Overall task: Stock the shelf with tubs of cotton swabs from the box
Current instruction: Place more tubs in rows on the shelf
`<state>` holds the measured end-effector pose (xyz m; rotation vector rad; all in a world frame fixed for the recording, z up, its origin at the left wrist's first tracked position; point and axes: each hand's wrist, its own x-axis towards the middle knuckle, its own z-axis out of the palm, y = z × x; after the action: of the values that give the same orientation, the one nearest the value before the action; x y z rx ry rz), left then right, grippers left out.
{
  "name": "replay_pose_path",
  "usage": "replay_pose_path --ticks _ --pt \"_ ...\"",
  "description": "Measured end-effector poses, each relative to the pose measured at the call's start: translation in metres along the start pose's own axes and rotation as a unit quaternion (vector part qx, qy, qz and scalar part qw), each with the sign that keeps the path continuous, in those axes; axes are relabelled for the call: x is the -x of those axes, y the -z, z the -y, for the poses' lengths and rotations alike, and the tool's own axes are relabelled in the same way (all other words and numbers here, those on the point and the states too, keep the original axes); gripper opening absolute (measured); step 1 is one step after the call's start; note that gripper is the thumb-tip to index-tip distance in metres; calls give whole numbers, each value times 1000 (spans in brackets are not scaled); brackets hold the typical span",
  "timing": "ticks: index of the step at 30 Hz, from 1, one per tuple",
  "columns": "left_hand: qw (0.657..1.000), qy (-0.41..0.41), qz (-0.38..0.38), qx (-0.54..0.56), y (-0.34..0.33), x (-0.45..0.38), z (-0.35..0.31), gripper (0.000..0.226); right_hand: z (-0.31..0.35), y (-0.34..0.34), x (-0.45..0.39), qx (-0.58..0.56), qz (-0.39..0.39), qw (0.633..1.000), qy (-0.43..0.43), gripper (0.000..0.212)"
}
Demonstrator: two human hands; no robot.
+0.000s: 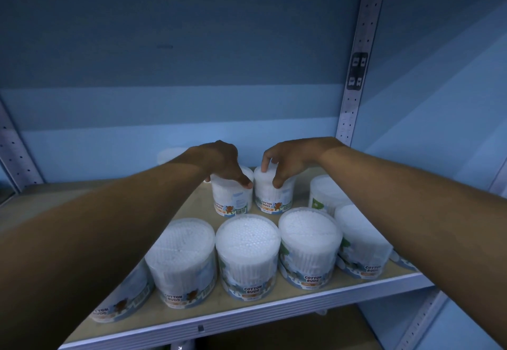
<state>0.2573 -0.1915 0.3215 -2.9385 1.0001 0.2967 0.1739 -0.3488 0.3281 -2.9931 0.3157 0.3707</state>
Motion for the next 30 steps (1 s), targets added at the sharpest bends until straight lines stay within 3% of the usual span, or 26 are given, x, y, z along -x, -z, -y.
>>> replay_pose_path --ticks 3,7,12,26,30 --pt "999 -13 -1 -33 3 2 -2 85 4 3 -1 3 -9 1000 -9 57" --pt "998 -37 53 6 4 -5 1 89 9 1 -2 5 -37 999 -27 67" --pt "997 -40 70 16 0 -7 2 80 8 -3 -4 -11 -36 999 -29 58" --pt "999 19 22 22 -3 -5 -2 88 3 -1 -6 -16 -15 1000 2 56" --pt "997 3 57 61 -2 -4 0 82 3 -5 -5 -17 -45 999 6 52"
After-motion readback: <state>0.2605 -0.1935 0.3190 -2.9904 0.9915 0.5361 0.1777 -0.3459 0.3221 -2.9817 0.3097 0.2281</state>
